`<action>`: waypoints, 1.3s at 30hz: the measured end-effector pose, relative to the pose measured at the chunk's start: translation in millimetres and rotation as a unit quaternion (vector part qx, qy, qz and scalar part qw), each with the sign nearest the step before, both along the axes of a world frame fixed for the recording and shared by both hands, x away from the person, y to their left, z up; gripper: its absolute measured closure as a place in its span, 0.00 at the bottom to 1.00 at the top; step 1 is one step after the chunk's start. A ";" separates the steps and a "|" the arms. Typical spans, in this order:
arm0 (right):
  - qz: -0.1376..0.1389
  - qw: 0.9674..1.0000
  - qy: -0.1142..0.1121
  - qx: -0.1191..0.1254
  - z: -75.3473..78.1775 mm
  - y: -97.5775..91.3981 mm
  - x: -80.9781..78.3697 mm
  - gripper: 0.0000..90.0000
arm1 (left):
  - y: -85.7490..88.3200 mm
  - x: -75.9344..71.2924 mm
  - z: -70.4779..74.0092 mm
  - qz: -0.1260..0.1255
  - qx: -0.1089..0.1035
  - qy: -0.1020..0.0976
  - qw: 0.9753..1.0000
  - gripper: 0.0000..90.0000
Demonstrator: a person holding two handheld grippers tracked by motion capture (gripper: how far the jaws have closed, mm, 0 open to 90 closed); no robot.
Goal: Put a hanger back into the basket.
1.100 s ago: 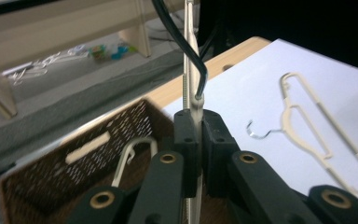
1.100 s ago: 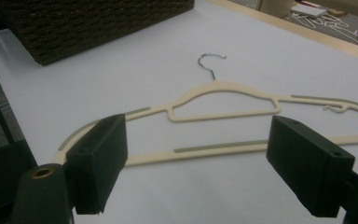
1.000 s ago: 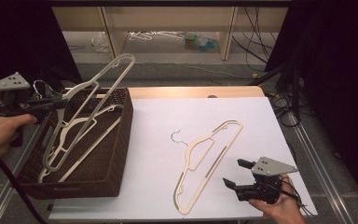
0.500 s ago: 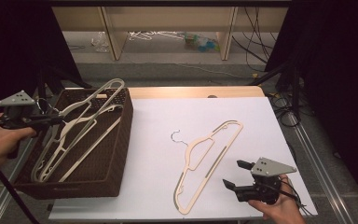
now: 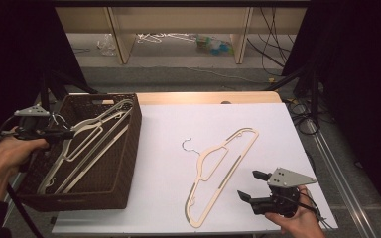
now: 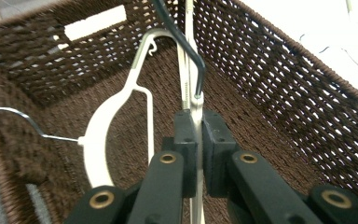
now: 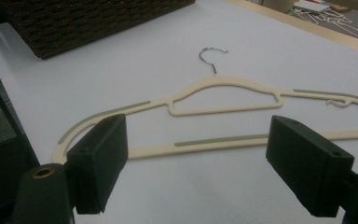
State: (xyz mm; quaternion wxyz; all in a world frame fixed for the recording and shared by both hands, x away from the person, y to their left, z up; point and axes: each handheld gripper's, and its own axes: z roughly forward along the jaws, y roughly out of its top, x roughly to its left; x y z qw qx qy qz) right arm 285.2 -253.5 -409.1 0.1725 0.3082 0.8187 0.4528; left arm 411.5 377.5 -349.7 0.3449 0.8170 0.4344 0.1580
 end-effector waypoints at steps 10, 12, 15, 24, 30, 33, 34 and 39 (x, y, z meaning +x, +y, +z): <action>0.002 1.000 0.002 -0.001 -1.1 -1.0 0.2 0.24 | -8.7 16.6 -23.4 0.031 -0.023 0.013 0.999 0.95; 0.001 1.000 0.002 0.000 -1.3 -1.0 0.0 0.24 | -5.9 18.0 -23.5 0.029 -0.017 0.014 0.999 0.95; 0.000 1.000 0.001 -0.001 -2.0 -0.9 0.2 0.24 | -1.3 19.2 -24.5 0.048 -0.007 0.010 0.999 0.94; 0.001 1.000 0.001 -0.002 -3.0 -0.4 0.3 0.24 | 10.7 22.0 -45.0 0.134 -0.008 0.003 0.991 0.85; 0.001 1.000 0.005 -0.003 -4.5 -0.6 1.2 0.24 | 23.3 17.2 -47.5 0.174 0.009 -0.001 0.985 0.72; 0.003 1.000 0.006 -0.004 -4.8 0.0 1.0 0.24 | 22.1 13.5 -42.2 0.172 0.005 -0.009 0.985 0.70; 0.001 1.000 0.007 -0.002 -4.6 0.4 0.3 0.24 | 19.7 12.0 -40.0 0.168 0.008 -0.013 0.986 0.68; 0.001 1.000 0.007 -0.004 -6.0 0.9 0.9 0.24 | -2.2 0.8 -29.2 0.151 -0.007 -0.045 0.987 0.56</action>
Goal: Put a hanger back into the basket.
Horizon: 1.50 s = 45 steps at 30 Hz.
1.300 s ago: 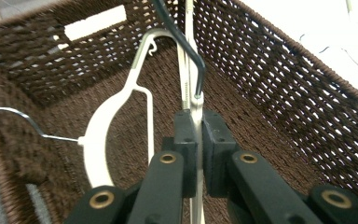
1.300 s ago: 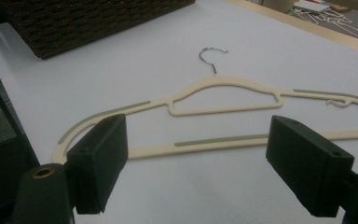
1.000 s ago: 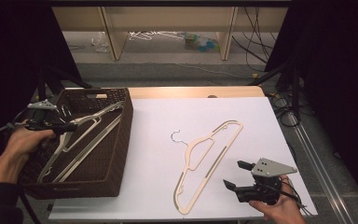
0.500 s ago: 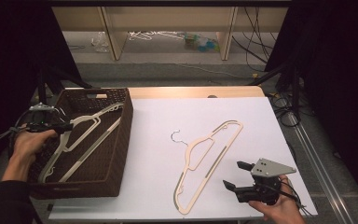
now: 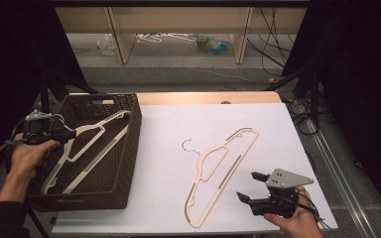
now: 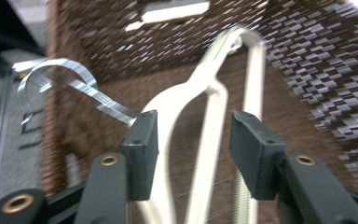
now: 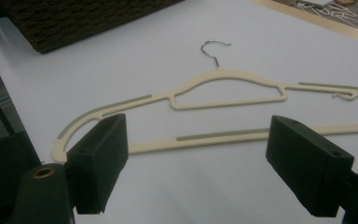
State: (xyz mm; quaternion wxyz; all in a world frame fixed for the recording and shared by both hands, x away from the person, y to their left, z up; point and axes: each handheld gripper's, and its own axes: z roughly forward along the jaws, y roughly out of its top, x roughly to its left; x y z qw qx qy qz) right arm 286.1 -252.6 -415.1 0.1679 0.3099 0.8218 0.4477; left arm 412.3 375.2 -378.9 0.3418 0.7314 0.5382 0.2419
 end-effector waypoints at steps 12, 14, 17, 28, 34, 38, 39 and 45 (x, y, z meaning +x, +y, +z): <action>-0.015 1.000 0.005 0.003 -4.7 -0.5 1.3 0.24 | -99.1 -48.7 24.6 -0.094 -0.071 -0.095 0.989 0.38; -0.018 1.000 0.004 0.007 -5.0 -1.7 1.7 0.23 | -114.5 -55.8 25.3 -0.117 -0.078 -0.110 0.984 0.36; -0.023 1.000 0.001 0.010 -5.5 -3.0 2.3 0.23 | -135.3 -64.7 23.1 -0.139 -0.088 -0.125 0.978 0.34; -0.029 0.999 0.003 0.023 -9.3 -5.8 3.8 0.23 | -186.4 -93.9 -0.2 -0.196 -0.118 -0.166 0.959 0.20; -0.043 0.999 0.003 0.031 -9.9 -9.1 3.7 0.22 | -193.9 -103.9 -16.5 -0.209 -0.117 -0.182 0.954 0.18; -0.043 0.999 0.002 0.026 -11.7 -9.0 4.4 0.22 | -195.3 -108.8 -24.1 -0.217 -0.104 -0.190 0.952 0.18; -0.041 0.999 0.003 0.028 -12.3 -8.3 4.5 0.22 | -195.6 -110.0 -26.3 -0.216 -0.104 -0.189 0.952 0.18; -0.039 0.999 0.004 0.025 -14.1 -5.9 4.6 0.22 | -197.6 -115.4 -38.5 -0.215 -0.094 -0.197 0.952 0.18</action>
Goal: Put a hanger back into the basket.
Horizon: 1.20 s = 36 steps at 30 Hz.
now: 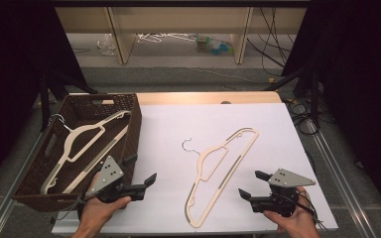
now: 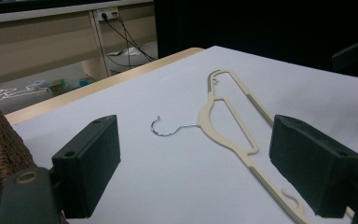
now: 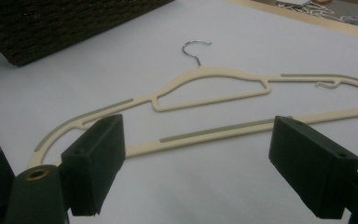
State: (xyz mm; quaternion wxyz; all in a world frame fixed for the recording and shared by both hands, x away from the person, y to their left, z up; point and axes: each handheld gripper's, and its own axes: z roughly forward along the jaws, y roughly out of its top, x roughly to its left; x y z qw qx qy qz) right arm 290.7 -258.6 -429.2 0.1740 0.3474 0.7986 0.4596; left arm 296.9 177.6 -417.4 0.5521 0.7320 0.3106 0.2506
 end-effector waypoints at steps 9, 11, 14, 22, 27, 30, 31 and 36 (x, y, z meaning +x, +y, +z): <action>-0.013 1.000 0.008 -0.003 -4.4 2.4 1.6 0.20 | -4.5 -2.2 -8.3 0.006 0.012 -0.003 1.000 0.18; -0.034 0.999 0.011 -0.007 -6.1 3.5 3.2 0.20 | -5.0 -2.5 -8.3 0.006 0.015 -0.009 1.000 0.18; -0.049 0.998 0.020 -0.017 -10.0 8.7 7.6 0.19 | -5.6 -4.5 -6.3 0.005 0.011 -0.012 1.000 0.18; -0.076 0.993 0.065 -0.063 -24.5 35.2 23.6 0.20 | -7.3 -6.2 -6.6 0.003 0.021 -0.018 1.000 0.18; -0.087 0.990 0.077 -0.082 -29.3 52.1 36.1 0.19 | -8.6 -7.4 -6.3 -0.003 0.024 -0.019 1.000 0.18; -0.080 0.989 0.081 -0.098 -33.9 60.2 42.4 0.20 | -8.9 -6.5 -7.5 -0.007 0.025 -0.019 0.999 0.18; -0.086 0.988 0.090 -0.096 -34.2 63.6 43.1 0.20 | -8.9 -6.5 -7.5 -0.007 0.025 -0.019 0.999 0.18; -0.118 0.980 0.111 -0.112 -40.4 74.9 51.4 0.19 | -10.9 -7.1 -8.3 -0.010 0.035 -0.018 0.999 0.19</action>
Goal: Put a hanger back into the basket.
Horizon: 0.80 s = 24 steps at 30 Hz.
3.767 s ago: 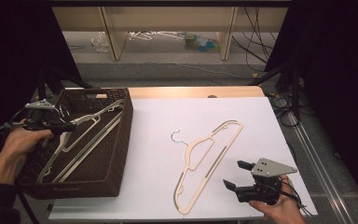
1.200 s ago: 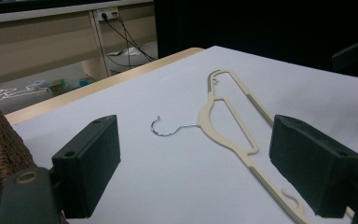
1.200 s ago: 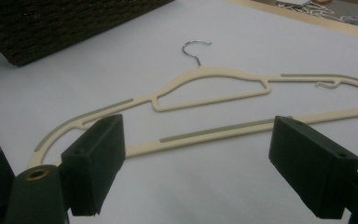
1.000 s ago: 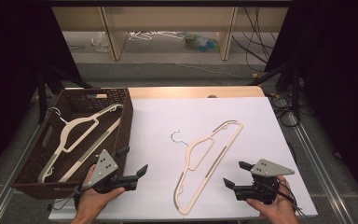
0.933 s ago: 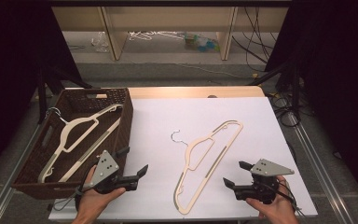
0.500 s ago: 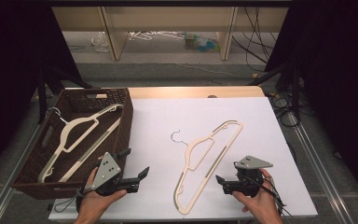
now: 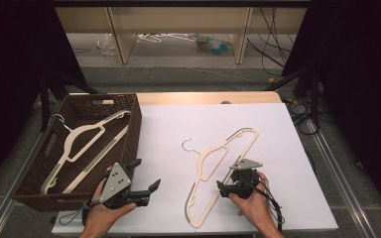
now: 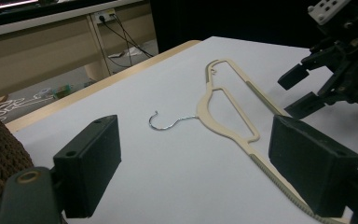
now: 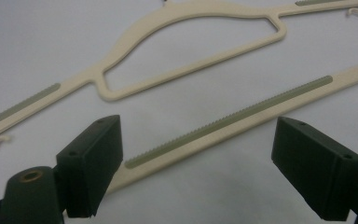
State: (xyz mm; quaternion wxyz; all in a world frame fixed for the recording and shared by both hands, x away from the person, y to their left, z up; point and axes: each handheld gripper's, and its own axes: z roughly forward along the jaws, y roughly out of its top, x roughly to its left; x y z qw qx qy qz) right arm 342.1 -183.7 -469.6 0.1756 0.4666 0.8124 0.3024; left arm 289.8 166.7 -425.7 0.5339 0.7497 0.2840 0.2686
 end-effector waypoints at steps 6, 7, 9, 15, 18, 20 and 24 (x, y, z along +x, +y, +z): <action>-0.033 0.999 0.017 -0.022 -7.2 11.7 14.4 0.19 | -1.4 -0.7 -0.1 -0.005 0.004 -0.002 1.000 0.19; -0.033 0.999 0.017 -0.025 -9.6 12.8 16.7 0.19 | -1.3 -0.6 0.0 -0.005 0.003 -0.002 1.000 0.19; -0.041 0.998 0.033 -0.035 -13.5 15.3 19.5 0.18 | -1.5 0.0 -0.4 -0.007 -0.001 -0.003 1.000 0.19; -0.046 0.998 0.044 -0.025 -13.1 13.0 20.8 0.20 | -1.7 -0.9 -0.2 -0.008 0.005 -0.002 1.000 0.19; -0.037 0.998 0.048 -0.030 -11.9 9.8 21.4 0.23 | -1.9 -1.3 0.5 -0.009 0.004 -0.005 1.000 0.19; -0.033 0.998 0.053 -0.032 -10.5 7.6 21.7 0.26 | -1.9 -1.4 0.3 -0.009 0.004 -0.005 1.000 0.19; -0.022 0.997 0.064 -0.037 -7.2 1.5 23.8 0.34 | -1.6 -1.9 0.5 -0.008 0.004 -0.005 1.000 0.19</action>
